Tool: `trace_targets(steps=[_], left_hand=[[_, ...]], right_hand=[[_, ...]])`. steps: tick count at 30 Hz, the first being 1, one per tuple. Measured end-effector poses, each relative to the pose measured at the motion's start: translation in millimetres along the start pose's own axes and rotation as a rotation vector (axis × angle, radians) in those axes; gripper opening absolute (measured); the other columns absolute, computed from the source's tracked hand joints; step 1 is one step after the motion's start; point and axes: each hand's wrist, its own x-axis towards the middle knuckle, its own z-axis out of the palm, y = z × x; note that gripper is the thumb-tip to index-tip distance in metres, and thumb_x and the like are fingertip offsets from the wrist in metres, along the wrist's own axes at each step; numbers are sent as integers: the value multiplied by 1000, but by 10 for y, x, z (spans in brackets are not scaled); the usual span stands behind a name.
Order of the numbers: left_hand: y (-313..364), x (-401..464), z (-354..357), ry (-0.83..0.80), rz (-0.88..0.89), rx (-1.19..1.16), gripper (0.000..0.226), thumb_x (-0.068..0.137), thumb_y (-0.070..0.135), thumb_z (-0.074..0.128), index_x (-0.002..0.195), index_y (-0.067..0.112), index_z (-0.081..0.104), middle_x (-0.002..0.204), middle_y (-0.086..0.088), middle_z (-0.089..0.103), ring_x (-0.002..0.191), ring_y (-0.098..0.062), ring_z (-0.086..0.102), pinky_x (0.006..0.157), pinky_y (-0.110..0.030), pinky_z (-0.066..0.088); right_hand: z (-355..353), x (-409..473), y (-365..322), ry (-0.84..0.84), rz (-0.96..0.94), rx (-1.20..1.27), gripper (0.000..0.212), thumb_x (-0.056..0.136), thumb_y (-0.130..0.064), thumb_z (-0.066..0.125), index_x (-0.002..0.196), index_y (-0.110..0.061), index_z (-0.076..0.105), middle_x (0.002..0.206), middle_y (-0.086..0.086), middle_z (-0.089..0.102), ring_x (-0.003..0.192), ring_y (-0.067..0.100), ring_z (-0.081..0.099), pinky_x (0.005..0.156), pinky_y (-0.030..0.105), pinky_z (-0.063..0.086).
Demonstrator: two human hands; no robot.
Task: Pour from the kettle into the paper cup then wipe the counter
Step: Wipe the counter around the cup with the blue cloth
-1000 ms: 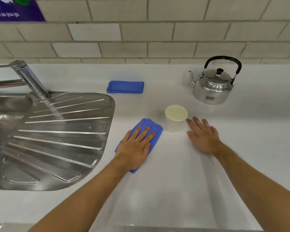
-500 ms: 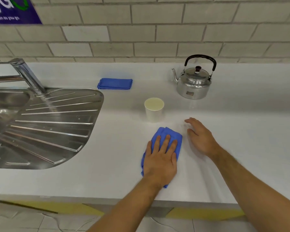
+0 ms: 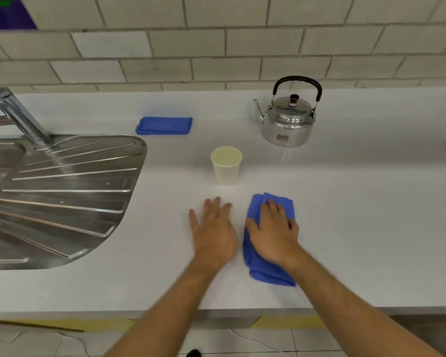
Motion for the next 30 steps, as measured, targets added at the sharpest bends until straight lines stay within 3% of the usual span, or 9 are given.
trace_targets(steps=[2, 3, 8, 13, 18, 21, 26, 28, 30], left_hand=[[-432, 170, -126, 33, -40, 99, 53, 97, 25, 29, 149, 29, 21, 162, 5, 8, 149, -17, 1, 116, -53, -6], [-631, 262, -195, 32, -62, 126, 53, 98, 29, 25, 150, 29, 17, 162, 6, 5, 149, -17, 0, 116, -52, -6], [-1211, 554, -358, -16, -47, 221, 59, 95, 52, 12, 150, 39, -4, 161, 11, -11, 148, -17, -11, 116, -49, -14], [-1254, 557, -260, 44, 12, 220, 59, 93, 53, 5, 149, 40, -9, 161, 13, -8, 148, -15, -9, 116, -47, -16], [-1300, 591, -206, 55, 21, 203, 61, 90, 55, -2, 148, 40, -15, 160, 12, -12, 148, -15, -13, 117, -44, -15], [-1307, 605, -192, 45, 25, 179, 61, 90, 55, -2, 148, 40, -15, 160, 12, -12, 148, -15, -12, 119, -43, -10], [-1314, 600, -190, 33, 40, 148, 60, 91, 54, 0, 148, 39, -14, 160, 11, -13, 148, -16, -12, 119, -42, -7], [-1314, 596, -195, 30, 51, 145, 60, 93, 53, 2, 149, 38, -13, 160, 10, -12, 148, -17, -12, 120, -42, -6], [-1319, 599, -203, 26, 53, 146, 60, 93, 52, 2, 149, 37, -13, 161, 9, -12, 148, -18, -11, 120, -43, -5]], right_hand=[[212, -29, -69, 29, 26, -164, 78, 99, -55, 23, 157, -9, -1, 167, 9, -6, 152, 29, -7, 120, 49, 1], [274, -1, -79, 83, 25, -225, 82, 98, -59, 20, 156, -8, -6, 166, 11, -9, 152, 30, -10, 120, 50, -1], [157, 632, -57, 164, 31, -283, 79, 98, -58, 20, 157, -8, 4, 167, 11, 1, 152, 33, -1, 119, 53, 4], [-139, 1487, 0, 202, -32, -323, 66, 100, -47, 28, 154, -10, 22, 164, 7, 21, 150, 30, 15, 116, 52, 17], [-277, 1928, -23, 171, -129, -365, 58, 104, -39, 28, 155, -11, 23, 165, 3, 20, 151, 26, 15, 118, 47, 16], [-229, 1783, -33, 205, -159, -431, 57, 104, -36, 30, 155, -11, 24, 164, 4, 24, 149, 30, 19, 117, 46, 18], [29, 895, -109, 283, -100, -292, 53, 103, -39, 36, 152, -19, 35, 155, 10, 36, 141, 32, 31, 115, 43, 25], [77, 468, -7, 222, -123, -277, 56, 103, -44, 32, 155, -24, 30, 160, 7, 30, 145, 28, 27, 118, 40, 22], [55, 138, 175, 135, -147, -311, 61, 101, -53, 18, 157, -29, 18, 166, -2, 14, 152, 20, 11, 122, 36, 14]])
